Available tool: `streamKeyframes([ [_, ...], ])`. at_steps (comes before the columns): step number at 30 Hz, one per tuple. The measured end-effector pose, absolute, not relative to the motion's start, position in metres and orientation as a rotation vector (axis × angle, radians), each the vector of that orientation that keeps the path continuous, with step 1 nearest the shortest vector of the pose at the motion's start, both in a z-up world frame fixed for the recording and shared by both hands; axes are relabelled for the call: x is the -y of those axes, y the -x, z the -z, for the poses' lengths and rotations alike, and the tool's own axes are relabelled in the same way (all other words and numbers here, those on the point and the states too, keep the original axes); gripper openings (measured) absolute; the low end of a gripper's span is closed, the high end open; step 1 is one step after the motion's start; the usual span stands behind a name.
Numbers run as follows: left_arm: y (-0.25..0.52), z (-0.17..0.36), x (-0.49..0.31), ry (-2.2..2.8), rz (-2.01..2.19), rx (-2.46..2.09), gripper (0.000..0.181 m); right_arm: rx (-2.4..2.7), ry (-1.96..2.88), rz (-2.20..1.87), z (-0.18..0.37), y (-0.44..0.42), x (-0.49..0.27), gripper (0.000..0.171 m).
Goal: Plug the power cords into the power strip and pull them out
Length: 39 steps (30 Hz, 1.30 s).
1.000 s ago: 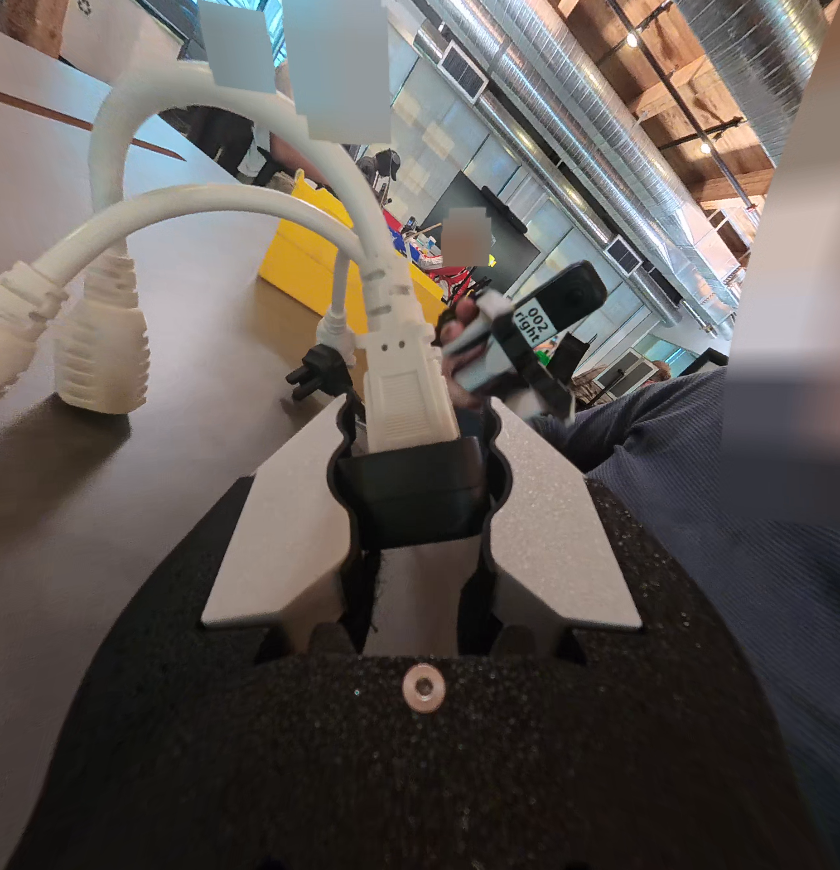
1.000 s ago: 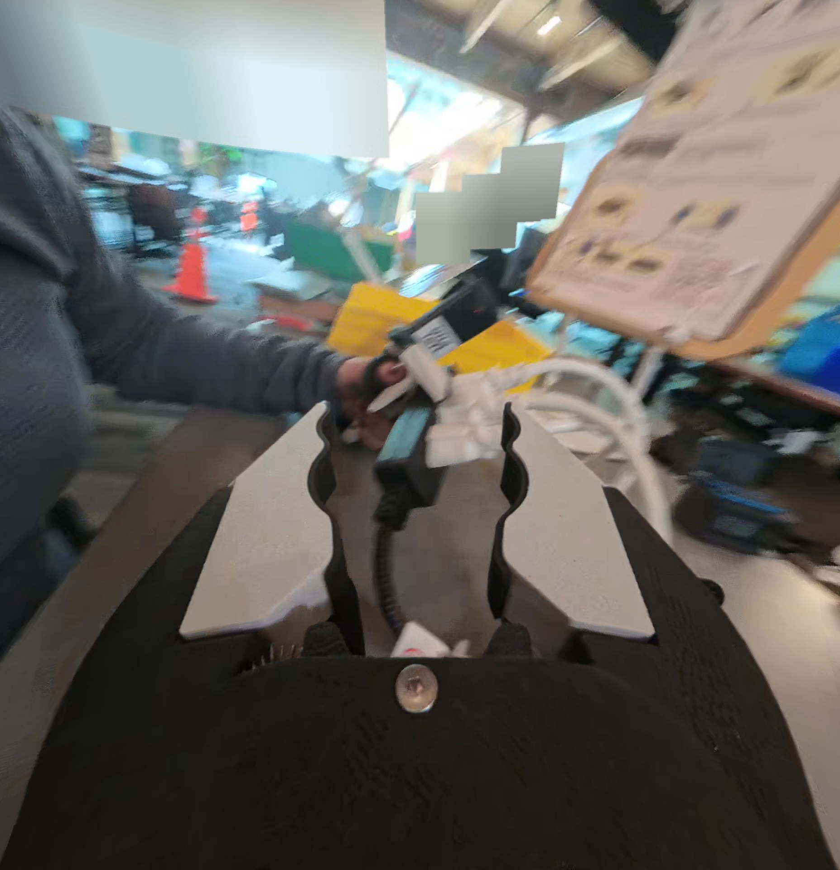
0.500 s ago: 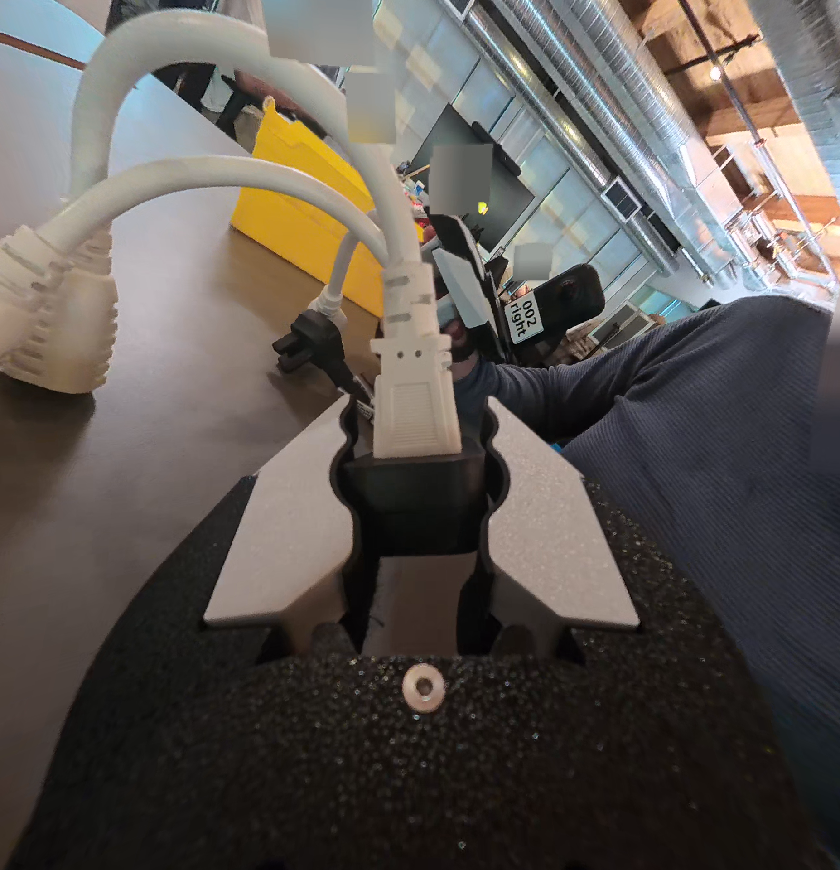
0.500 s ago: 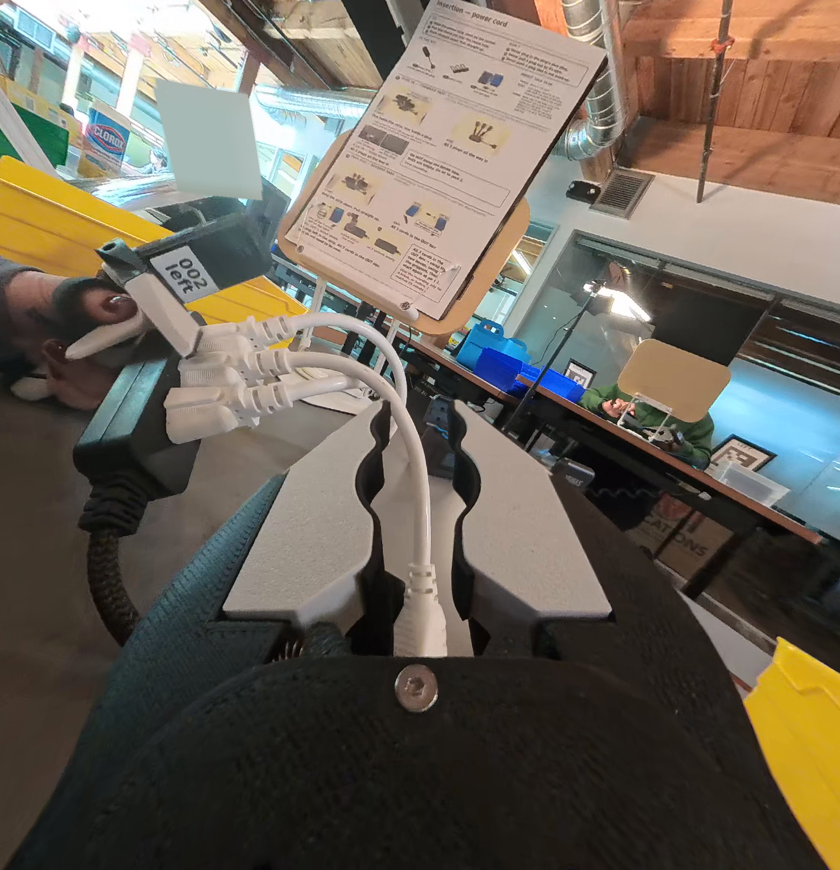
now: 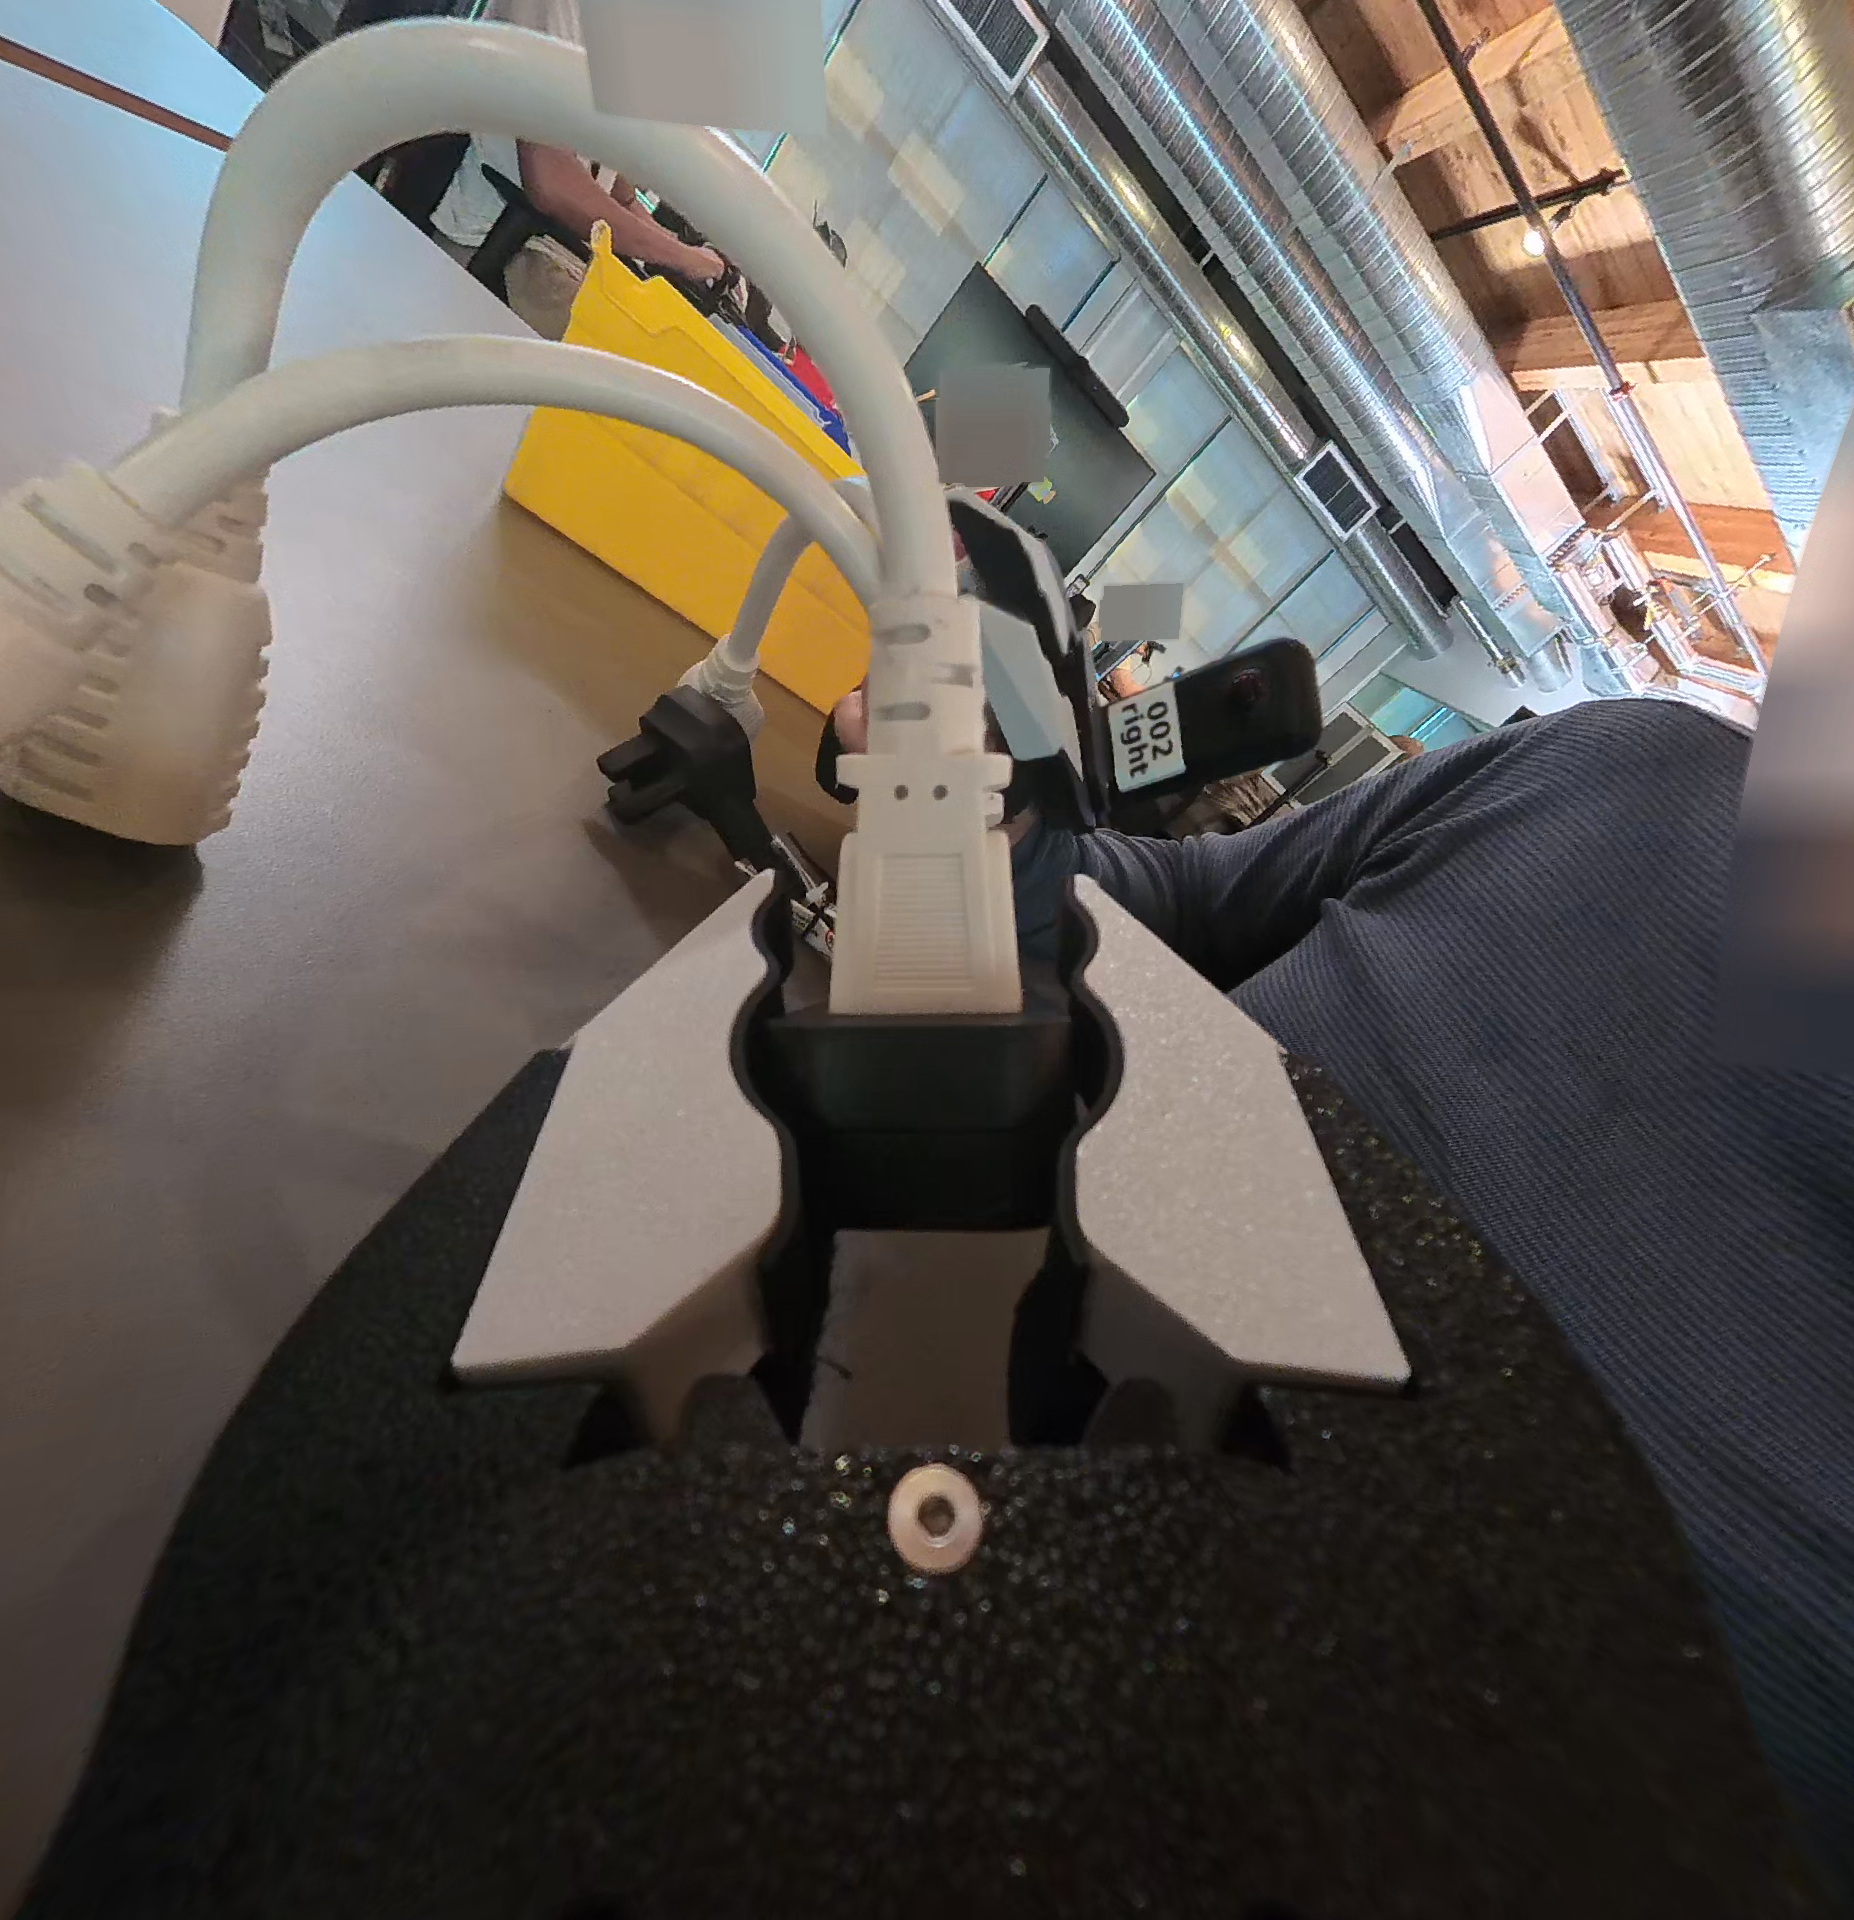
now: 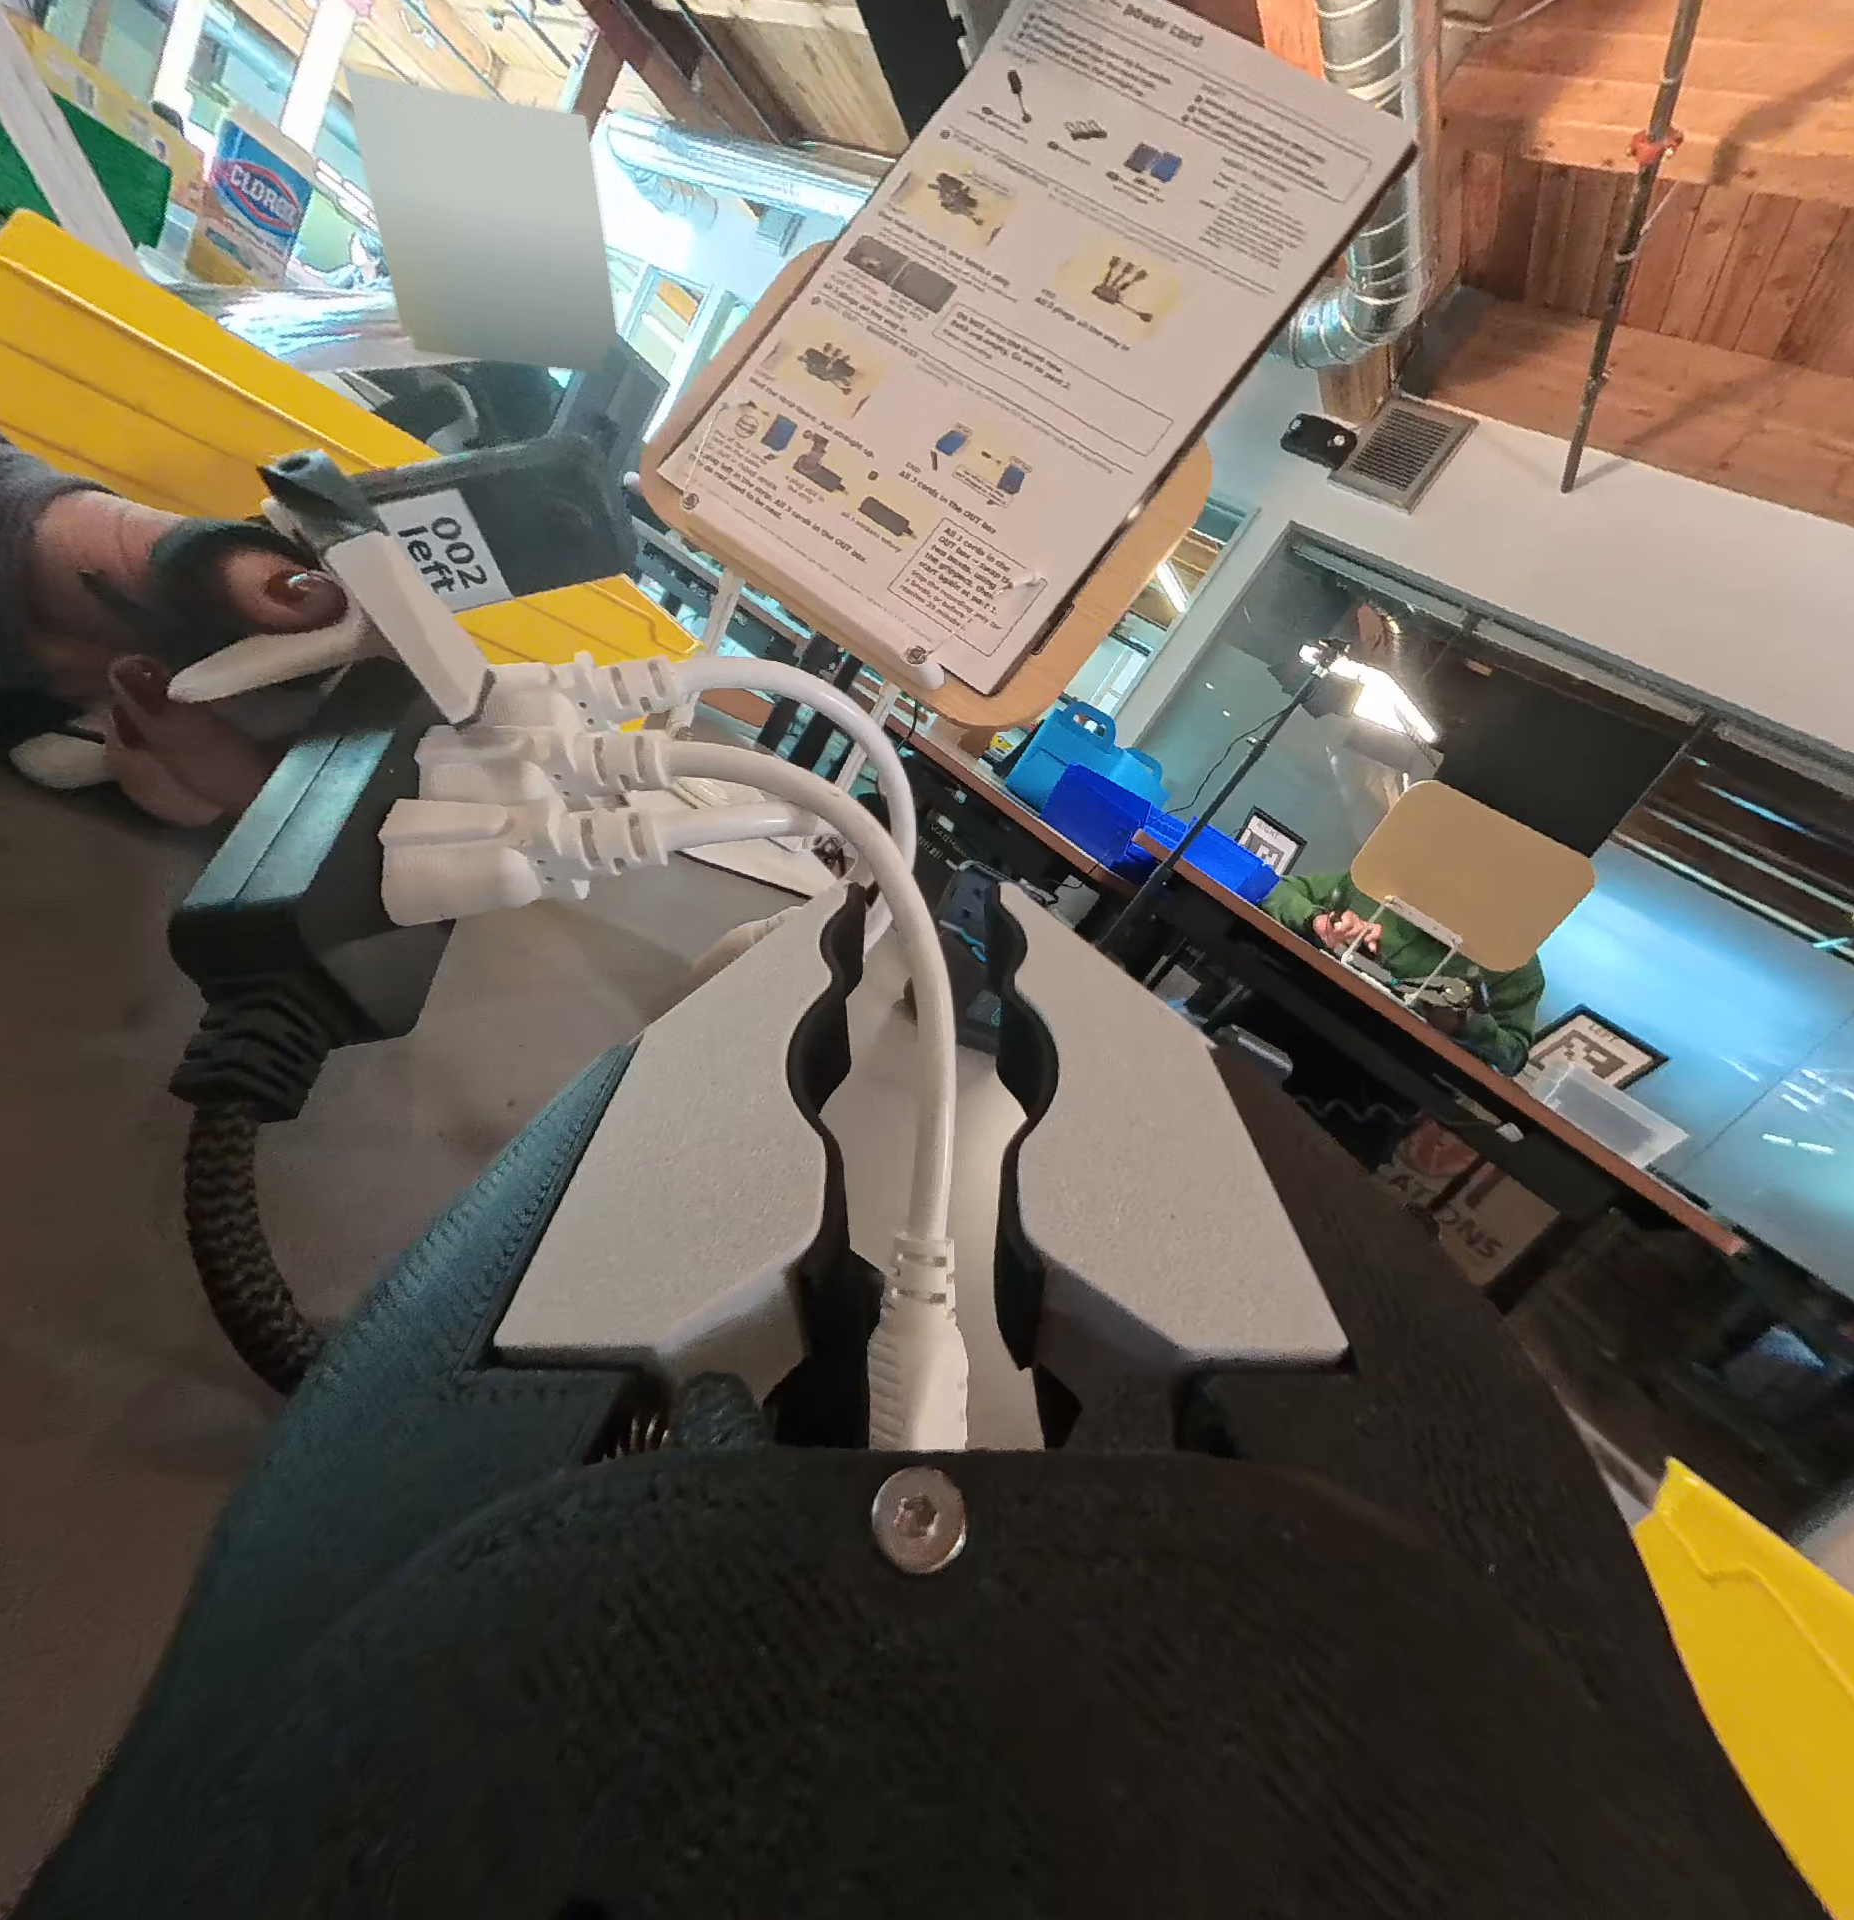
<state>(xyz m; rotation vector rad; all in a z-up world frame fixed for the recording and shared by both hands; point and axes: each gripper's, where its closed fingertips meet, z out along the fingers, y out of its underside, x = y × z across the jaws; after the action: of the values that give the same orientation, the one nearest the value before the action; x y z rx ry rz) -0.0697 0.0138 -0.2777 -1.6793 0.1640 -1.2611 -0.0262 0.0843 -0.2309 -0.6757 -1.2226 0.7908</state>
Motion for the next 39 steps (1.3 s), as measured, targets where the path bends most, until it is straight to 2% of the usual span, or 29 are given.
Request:
streamKeyframes([
  [39,0.070,0.276,-0.014,1.670,1.279,-0.153,0.050,1.136,0.856,-0.942,0.229,0.026,-0.106,0.020],
])
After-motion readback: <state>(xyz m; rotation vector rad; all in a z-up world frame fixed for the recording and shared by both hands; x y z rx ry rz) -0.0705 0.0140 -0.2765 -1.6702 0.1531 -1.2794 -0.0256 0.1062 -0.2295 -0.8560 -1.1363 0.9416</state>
